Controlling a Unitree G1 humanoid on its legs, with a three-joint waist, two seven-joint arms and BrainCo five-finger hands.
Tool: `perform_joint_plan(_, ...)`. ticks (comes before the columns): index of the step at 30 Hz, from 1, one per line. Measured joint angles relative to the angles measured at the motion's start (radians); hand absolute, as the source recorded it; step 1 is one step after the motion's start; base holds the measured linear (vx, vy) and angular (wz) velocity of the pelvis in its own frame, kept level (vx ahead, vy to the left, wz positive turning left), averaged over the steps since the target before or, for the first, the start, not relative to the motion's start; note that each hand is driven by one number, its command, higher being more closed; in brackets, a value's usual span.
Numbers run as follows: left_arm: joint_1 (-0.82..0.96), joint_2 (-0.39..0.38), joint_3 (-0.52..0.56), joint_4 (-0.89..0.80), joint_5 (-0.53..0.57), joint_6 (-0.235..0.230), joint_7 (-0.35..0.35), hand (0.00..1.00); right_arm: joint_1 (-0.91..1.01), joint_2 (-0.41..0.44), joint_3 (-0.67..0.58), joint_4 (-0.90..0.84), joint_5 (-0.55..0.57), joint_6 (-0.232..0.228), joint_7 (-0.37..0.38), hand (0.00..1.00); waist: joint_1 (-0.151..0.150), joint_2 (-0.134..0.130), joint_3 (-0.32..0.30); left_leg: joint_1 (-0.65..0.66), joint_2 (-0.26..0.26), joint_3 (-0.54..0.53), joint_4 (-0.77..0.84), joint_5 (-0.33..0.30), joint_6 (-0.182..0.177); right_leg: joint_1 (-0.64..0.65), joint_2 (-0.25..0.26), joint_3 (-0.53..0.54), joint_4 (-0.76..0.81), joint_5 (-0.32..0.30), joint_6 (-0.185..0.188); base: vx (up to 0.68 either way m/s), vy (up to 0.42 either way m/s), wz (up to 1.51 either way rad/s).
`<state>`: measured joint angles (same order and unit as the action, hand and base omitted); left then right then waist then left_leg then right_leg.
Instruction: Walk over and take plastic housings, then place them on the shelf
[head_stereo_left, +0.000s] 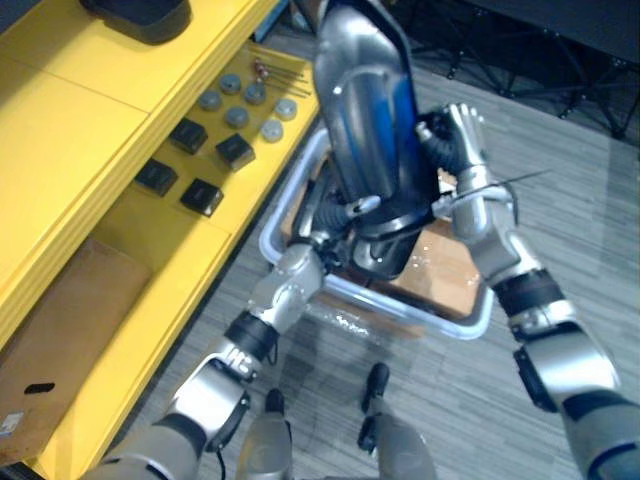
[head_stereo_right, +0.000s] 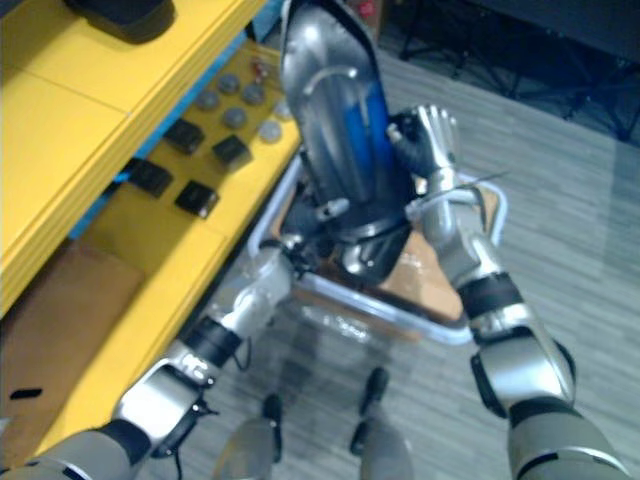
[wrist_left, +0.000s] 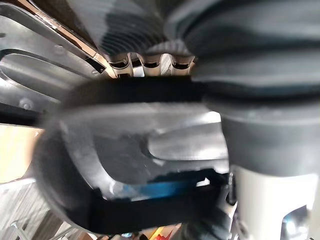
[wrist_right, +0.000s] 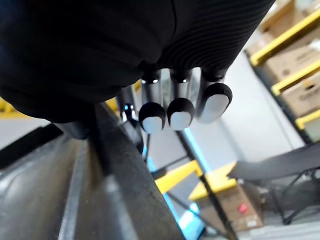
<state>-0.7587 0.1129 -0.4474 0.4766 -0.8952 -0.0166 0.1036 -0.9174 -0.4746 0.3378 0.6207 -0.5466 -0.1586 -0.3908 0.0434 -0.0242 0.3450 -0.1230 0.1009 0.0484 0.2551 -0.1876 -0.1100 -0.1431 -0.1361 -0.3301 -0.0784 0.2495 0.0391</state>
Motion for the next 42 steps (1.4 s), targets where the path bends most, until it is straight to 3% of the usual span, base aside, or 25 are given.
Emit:
perform_joint_plan(7,0.027,0.001,-0.008,0.020,0.001,-0.009,0.003,0.00,0.022,0.020,0.011,0.017,-0.020,-0.021,0.003,1.00,0.004,0.000,0.000,-0.001,0.000,0.000,-0.002,0.000,0.000,-0.001,0.000,0.000,0.000,0.000,0.000,0.00,0.000,0.00)
perform_joint_plan(8,0.038,0.001,-0.010,0.020,0.002,-0.018,0.003,1.00,0.035,0.025,0.017,0.017,-0.020,-0.022,0.003,1.00,0.005,0.000,0.000,-0.001,0.000,0.000,-0.003,0.000,0.000,-0.001,0.000,0.000,0.000,0.000,0.000,0.00,0.000,0.00)
perform_joint_plan(14,0.064,0.019,-0.037,0.021,0.045,-0.052,0.019,1.00,0.101,0.037,0.018,0.016,-0.017,-0.030,-0.016,1.00,0.013,-0.004,0.004,-0.004,0.001,0.000,-0.001,-0.001,0.000,-0.001,0.000,0.000,0.000,-0.001,0.000,0.00,0.000,0.00)
perform_joint_plan(20,0.073,0.035,-0.034,0.021,0.134,-0.083,0.100,1.00,0.151,0.060,0.017,-0.030,-0.016,-0.043,-0.058,1.00,0.011,-0.009,0.008,-0.014,0.009,-0.006,0.001,-0.004,0.000,-0.001,0.007,-0.004,0.000,-0.002,-0.001,0.00,-0.003,0.01)
perform_joint_plan(32,0.156,0.033,-0.011,-0.037,0.305,-0.090,0.169,1.00,0.286,0.108,0.019,-0.140,0.024,-0.043,-0.094,1.00,0.009,-0.010,0.008,0.023,0.014,-0.002,-0.009,-0.004,0.000,0.025,0.012,-0.001,-0.001,-0.006,-0.003,0.00,0.001,-0.01)
perform_joint_plan(36,0.199,0.032,-0.043,-0.041,0.324,-0.090,0.196,1.00,0.354,0.132,0.020,-0.142,0.024,-0.043,-0.118,1.00,0.007,-0.031,-0.007,0.045,0.018,-0.001,-0.023,-0.006,-0.001,0.045,0.016,-0.001,-0.002,-0.014,-0.004,0.00,0.000,0.00)
perform_joint_plan(37,0.203,0.032,-0.046,-0.041,0.324,-0.090,0.197,1.00,0.361,0.133,0.021,-0.142,0.024,-0.043,-0.119,0.00,0.007,-0.034,-0.009,0.050,0.019,0.000,-0.026,-0.006,-0.001,0.048,0.017,-0.001,-0.002,-0.014,-0.004,0.00,0.000,0.00)
perform_joint_plan(42,0.221,0.037,-0.076,-0.041,0.317,-0.090,0.200,1.00,0.415,0.133,0.043,-0.149,0.045,-0.064,-0.135,0.00,-0.002,-0.051,-0.070,0.071,0.017,0.004,-0.055,0.002,-0.006,0.055,0.015,-0.001,-0.004,-0.014,-0.004,0.00,0.000,-0.01)
